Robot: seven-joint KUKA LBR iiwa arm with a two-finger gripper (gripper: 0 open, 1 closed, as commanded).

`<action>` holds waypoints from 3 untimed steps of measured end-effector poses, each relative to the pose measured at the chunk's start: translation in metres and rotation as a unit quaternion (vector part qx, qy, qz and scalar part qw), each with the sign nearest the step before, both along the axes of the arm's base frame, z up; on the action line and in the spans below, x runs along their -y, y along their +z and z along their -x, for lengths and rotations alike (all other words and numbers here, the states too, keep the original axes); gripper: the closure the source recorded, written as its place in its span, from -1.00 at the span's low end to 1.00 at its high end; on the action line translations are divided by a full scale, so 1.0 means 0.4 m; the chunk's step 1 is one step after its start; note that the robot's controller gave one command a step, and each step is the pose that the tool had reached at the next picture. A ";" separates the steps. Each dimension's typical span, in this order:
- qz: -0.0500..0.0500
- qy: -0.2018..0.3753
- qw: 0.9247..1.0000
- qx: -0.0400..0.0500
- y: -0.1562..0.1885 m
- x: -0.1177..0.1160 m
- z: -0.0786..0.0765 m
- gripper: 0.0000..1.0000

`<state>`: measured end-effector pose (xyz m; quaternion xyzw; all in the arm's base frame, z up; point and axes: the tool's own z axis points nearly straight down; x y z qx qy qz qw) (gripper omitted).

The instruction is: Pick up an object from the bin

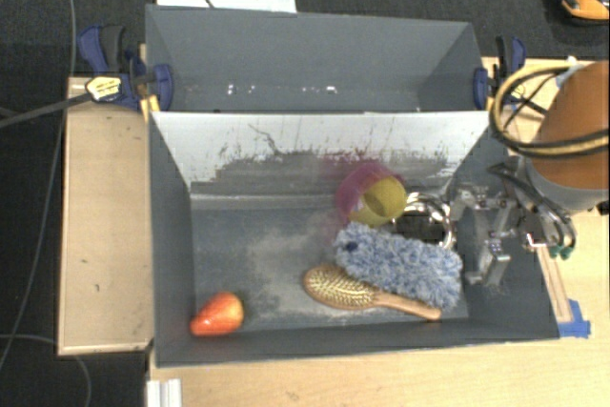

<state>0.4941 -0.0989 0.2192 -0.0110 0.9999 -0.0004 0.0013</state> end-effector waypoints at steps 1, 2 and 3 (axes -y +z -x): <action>0.000 0.002 1.000 0.001 -0.005 0.004 0.002 -1.00; 0.001 0.211 0.977 0.001 -0.155 0.032 -0.007 -1.00; 0.000 0.249 0.969 0.002 -0.230 -0.080 -0.022 -1.00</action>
Offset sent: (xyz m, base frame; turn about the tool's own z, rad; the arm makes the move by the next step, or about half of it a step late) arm 0.0021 -0.0136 -0.0642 -0.4269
